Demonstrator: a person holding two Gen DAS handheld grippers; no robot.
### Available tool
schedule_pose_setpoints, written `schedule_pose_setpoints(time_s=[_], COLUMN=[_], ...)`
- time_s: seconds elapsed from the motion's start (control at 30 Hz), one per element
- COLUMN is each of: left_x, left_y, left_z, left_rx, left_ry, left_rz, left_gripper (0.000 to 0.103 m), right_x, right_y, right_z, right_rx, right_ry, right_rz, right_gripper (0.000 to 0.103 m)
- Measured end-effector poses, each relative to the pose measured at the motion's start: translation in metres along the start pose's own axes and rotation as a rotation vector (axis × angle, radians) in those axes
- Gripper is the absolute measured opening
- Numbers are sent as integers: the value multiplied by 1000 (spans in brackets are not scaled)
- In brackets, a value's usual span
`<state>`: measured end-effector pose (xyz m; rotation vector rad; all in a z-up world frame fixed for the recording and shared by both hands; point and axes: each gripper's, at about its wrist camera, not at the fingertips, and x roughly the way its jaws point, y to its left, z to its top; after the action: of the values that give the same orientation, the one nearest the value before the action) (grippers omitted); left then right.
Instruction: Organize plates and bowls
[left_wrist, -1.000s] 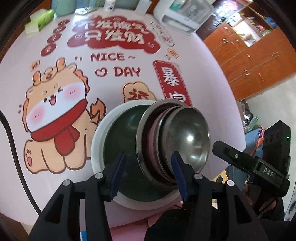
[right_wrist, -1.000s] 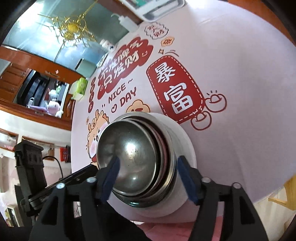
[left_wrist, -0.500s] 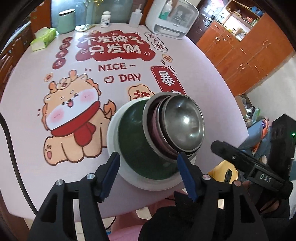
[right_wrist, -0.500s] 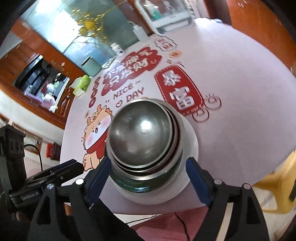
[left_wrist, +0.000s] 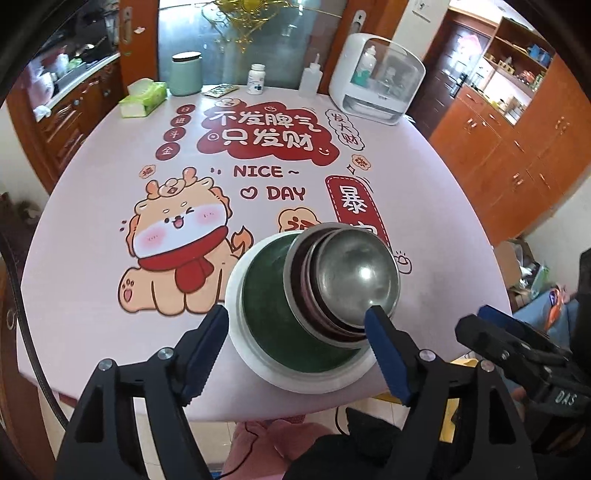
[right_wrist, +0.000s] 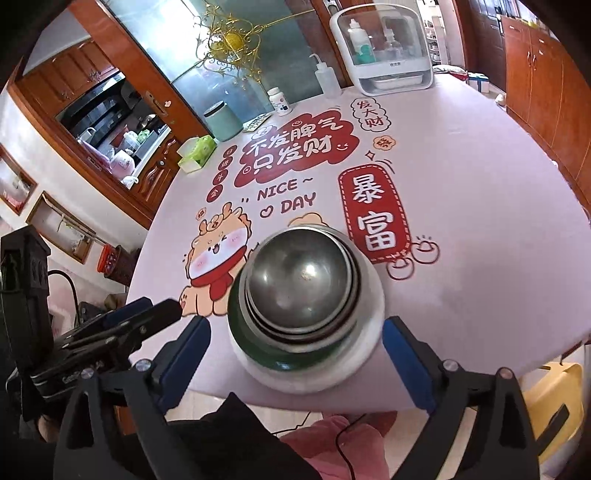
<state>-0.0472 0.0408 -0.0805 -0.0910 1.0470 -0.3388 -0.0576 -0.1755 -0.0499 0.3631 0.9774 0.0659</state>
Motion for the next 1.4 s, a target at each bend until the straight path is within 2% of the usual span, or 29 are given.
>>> schedule_pose_setpoints(time_s=[0.17,0.27,0.33,0.4,0.6,0.77,1.0,1.17,1.4], left_x=[-4,-9,-14,-20,-39,-54,-69,-78,-89], left_y=[-5,-9,-14,-20,-37,-47,-52,-55,-60], left_z=[-19,-33,-42,-51,-69,-75,-80,-82,-82], left_rx=[-67,-80,-76,-74,-67,-47,-31,-20,-15], left_ry=[21,27,17,0,-45,-108,-173,-221,-266], left_rz=[54,102,143,161,207,231,272,322,339], left_gripper=[77,79,80,82,89,91,102,102,102], right_x=[-11,-17,-22,-29,-47,-55,-65,-68,-73], right_y=[-7,-2,3,5,-1,-2,4,8,6], right_z=[-19,-32,-41,-47,-65,-72,-76,-80,-81], right_rx=[-1,-46,-83,-109,-96,-88,-112,-126,-120], right_ry=[20,26,39,43,30,0,-37,-54,-83], right_rz=[-10,-34,-25,-23,-51,-59,-84,-77,-72], right_gripper=[95,95,96,100,103,103,103,103,103])
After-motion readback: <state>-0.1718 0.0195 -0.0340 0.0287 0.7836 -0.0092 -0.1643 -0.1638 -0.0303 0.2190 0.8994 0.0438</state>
